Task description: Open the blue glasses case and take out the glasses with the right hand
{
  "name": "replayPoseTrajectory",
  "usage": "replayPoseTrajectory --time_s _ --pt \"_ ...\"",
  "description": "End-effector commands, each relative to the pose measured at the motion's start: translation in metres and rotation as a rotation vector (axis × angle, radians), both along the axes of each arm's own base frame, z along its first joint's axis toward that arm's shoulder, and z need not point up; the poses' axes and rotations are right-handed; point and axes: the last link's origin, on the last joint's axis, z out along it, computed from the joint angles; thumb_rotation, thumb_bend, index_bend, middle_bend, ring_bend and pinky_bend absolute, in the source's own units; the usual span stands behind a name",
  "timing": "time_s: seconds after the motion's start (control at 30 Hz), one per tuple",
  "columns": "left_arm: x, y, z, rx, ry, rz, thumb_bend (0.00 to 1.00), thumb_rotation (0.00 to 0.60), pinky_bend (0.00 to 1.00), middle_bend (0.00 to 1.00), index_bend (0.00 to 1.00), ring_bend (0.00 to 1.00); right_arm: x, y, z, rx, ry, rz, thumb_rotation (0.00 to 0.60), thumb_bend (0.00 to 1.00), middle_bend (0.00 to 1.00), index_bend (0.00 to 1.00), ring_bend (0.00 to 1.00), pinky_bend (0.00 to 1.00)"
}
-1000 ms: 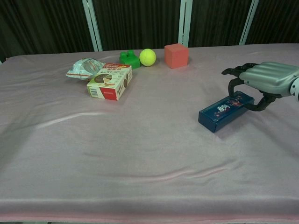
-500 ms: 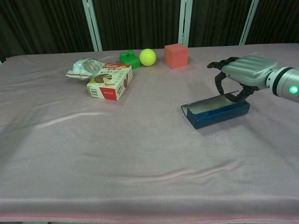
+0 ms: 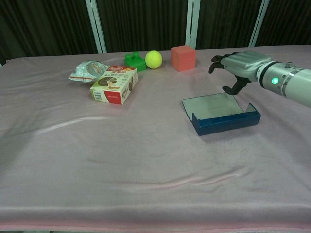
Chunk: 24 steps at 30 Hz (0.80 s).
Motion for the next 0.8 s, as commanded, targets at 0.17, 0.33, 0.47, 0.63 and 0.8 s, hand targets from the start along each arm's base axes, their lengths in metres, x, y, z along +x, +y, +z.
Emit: replayPoseTrajectory --time_s 0.17,0.33,0.47,0.63,0.8 --pt "0.0 0.0 0.001 -0.001 -0.004 -0.003 0.43 0.6 0.14 0.0 0.0 0.0 0.003 0.017 0.01 0.015 -0.057 0.061 0.6 0.54 0.1 0.19 0.08 0.0" --pt "0.001 -0.001 0.0 -0.005 -0.005 -0.008 0.43 0.6 0.14 0.0 0.0 0.0 0.004 0.055 0.024 0.087 -0.087 0.148 0.6 0.55 0.1 0.35 0.08 0.0" --pt "0.002 -0.001 -0.002 -0.014 -0.003 -0.012 0.43 0.6 0.14 0.0 0.0 0.0 0.005 0.075 0.029 0.146 -0.069 0.177 0.6 0.55 0.1 0.44 0.07 0.0" --pt "0.003 -0.003 -0.002 -0.012 -0.001 -0.017 0.43 0.6 0.14 0.0 0.0 0.0 0.007 0.085 0.023 0.193 -0.058 0.167 0.6 0.55 0.1 0.46 0.07 0.0" --pt "0.003 -0.004 0.0 -0.005 -0.006 -0.021 0.43 0.6 0.14 0.0 0.0 0.0 0.01 0.086 0.005 0.233 -0.035 0.151 0.6 0.55 0.1 0.46 0.07 0.0"
